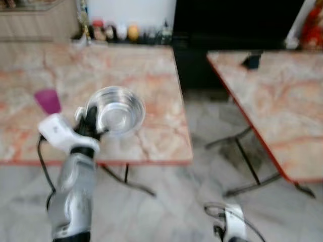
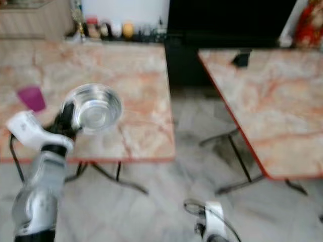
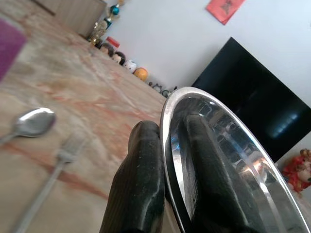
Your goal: Setting the table
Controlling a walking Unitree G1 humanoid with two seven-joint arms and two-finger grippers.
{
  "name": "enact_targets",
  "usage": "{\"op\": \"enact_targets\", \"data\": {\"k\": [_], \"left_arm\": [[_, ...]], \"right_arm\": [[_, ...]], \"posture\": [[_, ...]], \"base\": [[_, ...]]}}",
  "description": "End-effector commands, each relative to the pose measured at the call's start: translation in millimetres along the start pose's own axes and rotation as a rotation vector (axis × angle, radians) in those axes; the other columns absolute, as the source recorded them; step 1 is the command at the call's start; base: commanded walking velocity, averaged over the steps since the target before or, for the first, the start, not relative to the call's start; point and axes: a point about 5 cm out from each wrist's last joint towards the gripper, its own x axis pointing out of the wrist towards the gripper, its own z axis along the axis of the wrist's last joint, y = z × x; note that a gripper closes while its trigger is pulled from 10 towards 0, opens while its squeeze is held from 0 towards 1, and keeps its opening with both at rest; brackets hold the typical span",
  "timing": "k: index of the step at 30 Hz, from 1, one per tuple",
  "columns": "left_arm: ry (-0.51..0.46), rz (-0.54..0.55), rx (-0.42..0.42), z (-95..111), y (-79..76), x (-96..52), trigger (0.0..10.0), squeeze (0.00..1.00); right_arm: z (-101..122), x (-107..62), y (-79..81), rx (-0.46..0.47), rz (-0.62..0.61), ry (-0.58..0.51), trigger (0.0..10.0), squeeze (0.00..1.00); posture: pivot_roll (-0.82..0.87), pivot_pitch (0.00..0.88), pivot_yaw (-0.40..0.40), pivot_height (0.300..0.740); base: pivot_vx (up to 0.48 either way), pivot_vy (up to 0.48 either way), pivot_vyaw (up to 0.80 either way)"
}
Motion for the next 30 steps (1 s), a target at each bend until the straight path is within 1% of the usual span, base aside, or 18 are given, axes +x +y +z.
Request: {"op": "enact_targets", "data": {"k": [1, 9, 12, 14, 15, 30], "left_arm": [[-0.002, -0.038, -0.016, -0.7, -10.1, 1.6, 10.0, 0.00], [0.004, -0.044, -0.017, -1.6, -11.1, 2.7, 10.0, 0.00], [0.006, -0.046, -0.017, -1.9, -11.1, 2.4, 10.0, 0.00], [0.008, -0.045, -0.015, -2.1, -10.3, 2.0, 10.0, 0.00], [0.009, -0.045, -0.013, -2.1, -10.2, 1.8, 10.0, 0.00], [0.013, -0.053, -0.007, -2.2, -9.7, 1.3, 10.0, 0.00]], "right_arm": [[0.4, -0.8, -6.6, -0.012, -0.016, 0.003, 10.0, 0.00], [0.9, -0.6, -6.0, -0.034, -0.011, 0.006, 10.0, 0.00], [0.1, -0.6, -5.6, -0.044, -0.009, 0.013, 10.0, 0.00], [-0.4, -0.6, -5.3, -0.035, -0.009, 0.013, 10.0, 0.00], [-1.0, -0.7, -5.3, -0.020, -0.011, 0.015, 10.0, 0.00], [-3.0, -0.9, -4.3, -0.024, -0.008, 0.017, 10.0, 0.00]], "posture": [[-0.01, 0.000, -0.004, 0.707], [-0.02, 0.000, -0.003, 0.707], [-0.01, 0.000, -0.003, 0.707], [-0.01, 0.000, -0.001, 0.707], [-0.01, 0.000, -0.001, 0.707], [-0.02, 0.000, 0.009, 0.707]], "base": [[0.000, -0.416, 0.00], [0.000, -0.416, 0.00], [0.000, -0.419, 0.63], [0.000, -0.416, 0.80], [0.000, -0.416, 0.00], [0.000, -0.417, 0.00]]}}
